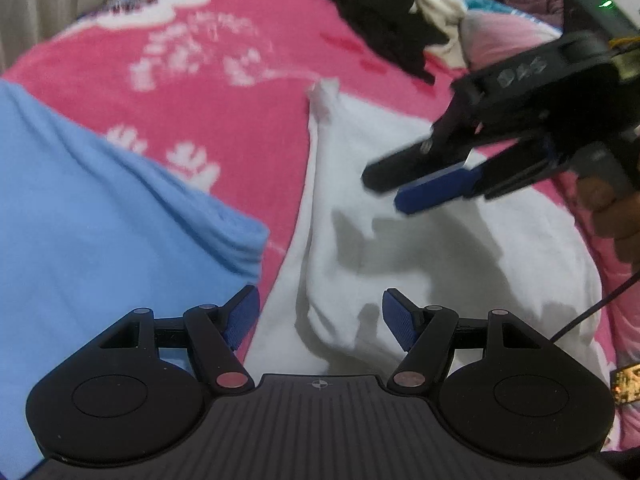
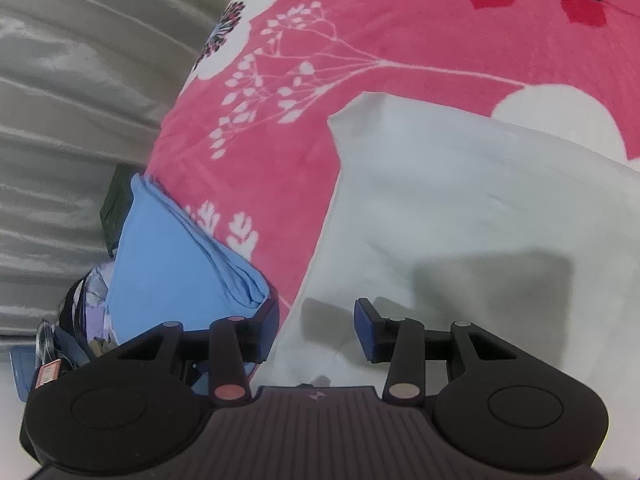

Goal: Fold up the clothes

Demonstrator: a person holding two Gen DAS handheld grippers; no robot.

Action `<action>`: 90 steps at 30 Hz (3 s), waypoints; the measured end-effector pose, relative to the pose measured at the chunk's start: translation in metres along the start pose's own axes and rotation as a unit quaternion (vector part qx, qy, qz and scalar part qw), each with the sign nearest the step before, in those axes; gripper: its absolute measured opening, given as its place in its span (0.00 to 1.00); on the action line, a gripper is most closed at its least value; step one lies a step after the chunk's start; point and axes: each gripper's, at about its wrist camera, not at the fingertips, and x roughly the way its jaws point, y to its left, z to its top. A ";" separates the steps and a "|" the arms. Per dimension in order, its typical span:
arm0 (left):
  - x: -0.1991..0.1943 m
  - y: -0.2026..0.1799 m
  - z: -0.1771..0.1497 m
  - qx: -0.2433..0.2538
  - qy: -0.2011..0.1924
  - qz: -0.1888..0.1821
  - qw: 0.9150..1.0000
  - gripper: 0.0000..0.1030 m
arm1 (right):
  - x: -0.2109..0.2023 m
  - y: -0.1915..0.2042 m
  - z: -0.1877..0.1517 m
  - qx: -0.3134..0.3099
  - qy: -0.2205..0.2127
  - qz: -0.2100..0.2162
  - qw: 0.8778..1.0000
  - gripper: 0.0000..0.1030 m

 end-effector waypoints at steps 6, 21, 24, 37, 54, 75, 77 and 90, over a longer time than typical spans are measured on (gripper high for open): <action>-0.001 0.002 -0.003 -0.009 0.010 0.002 1.000 0.62 | -0.001 -0.003 0.005 0.016 -0.006 0.005 1.000 0.44; -0.021 -0.014 -0.023 0.023 -0.034 -0.020 0.999 0.02 | 0.046 0.022 0.020 0.014 0.040 -0.055 0.998 0.49; -0.028 -0.023 -0.027 0.043 -0.049 -0.035 0.997 0.01 | 0.054 0.026 0.018 0.001 0.043 -0.071 0.997 0.49; -0.035 -0.046 -0.018 0.062 -0.065 -0.087 0.992 0.01 | 0.038 0.020 0.005 -0.064 0.016 -0.088 0.994 0.03; -0.007 -0.113 0.003 0.111 -0.030 -0.191 0.975 0.01 | -0.067 -0.054 -0.042 -0.009 -0.125 -0.044 0.991 0.02; 0.068 -0.250 -0.001 0.228 0.061 -0.270 0.934 0.01 | -0.167 -0.180 -0.128 0.040 -0.238 -0.101 0.965 0.02; 0.071 -0.261 -0.004 0.236 0.066 -0.274 0.930 0.01 | -0.173 -0.191 -0.135 0.048 -0.243 -0.103 0.963 0.02; 0.088 -0.304 -0.010 0.269 0.094 -0.291 0.913 0.02 | -0.200 -0.240 -0.174 0.084 -0.267 -0.117 0.953 0.02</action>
